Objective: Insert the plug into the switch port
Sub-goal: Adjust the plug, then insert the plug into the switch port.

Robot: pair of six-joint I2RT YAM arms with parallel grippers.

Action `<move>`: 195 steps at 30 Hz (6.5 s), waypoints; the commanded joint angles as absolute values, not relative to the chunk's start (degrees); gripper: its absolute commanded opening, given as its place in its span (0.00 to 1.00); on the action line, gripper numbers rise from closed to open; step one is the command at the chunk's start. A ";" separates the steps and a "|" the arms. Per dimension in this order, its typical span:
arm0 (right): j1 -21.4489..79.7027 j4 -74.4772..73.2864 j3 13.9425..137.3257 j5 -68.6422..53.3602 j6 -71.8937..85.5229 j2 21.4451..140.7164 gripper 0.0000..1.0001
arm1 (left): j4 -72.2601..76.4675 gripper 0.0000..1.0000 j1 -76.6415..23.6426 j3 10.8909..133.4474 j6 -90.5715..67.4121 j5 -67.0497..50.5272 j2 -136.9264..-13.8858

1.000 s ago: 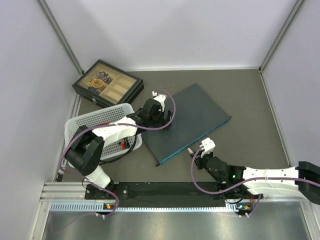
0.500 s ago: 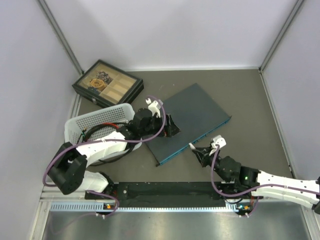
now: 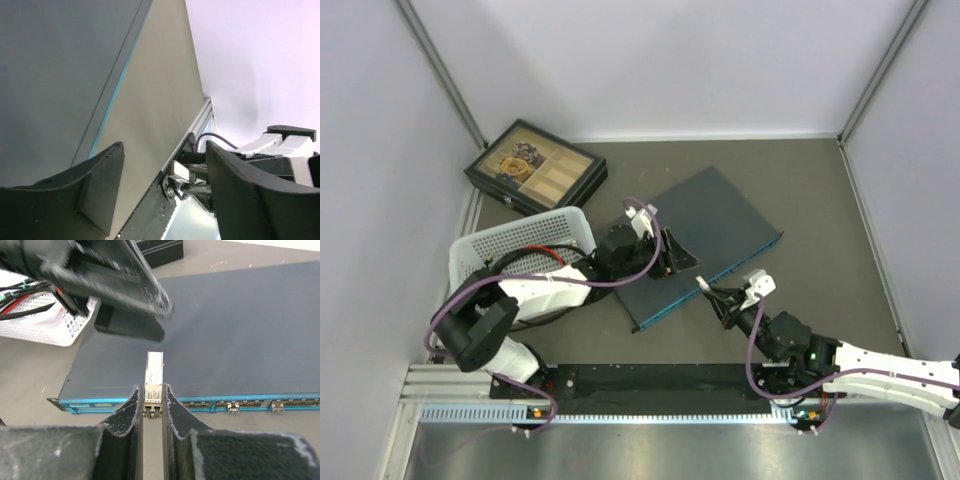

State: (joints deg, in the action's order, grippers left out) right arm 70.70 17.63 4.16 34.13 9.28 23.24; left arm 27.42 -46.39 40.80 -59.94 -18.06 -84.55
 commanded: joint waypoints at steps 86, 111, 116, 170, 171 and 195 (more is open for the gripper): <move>65.21 -0.44 22.85 27.95 13.36 36.12 0.27 | 32.87 0.00 -50.98 40.61 -58.10 -20.83 -84.64; 60.04 -19.08 28.04 15.05 21.27 46.57 0.00 | 11.60 0.98 -45.10 45.97 -27.60 10.03 -79.09; 57.22 -16.26 28.12 11.52 19.87 51.06 0.00 | 13.01 0.98 -33.85 46.93 -27.95 1.59 -83.40; 56.43 -13.98 34.45 17.14 18.46 67.94 0.00 | 6.94 0.97 -27.25 55.90 -17.23 -1.05 -95.71; 56.43 -13.80 34.45 17.14 18.46 67.94 0.00 | 6.94 0.97 -27.25 55.90 -17.23 -1.05 -95.71; 56.07 -10.90 35.86 13.62 18.10 68.47 0.00 | 6.94 0.97 -27.25 55.99 -17.58 -1.67 -95.62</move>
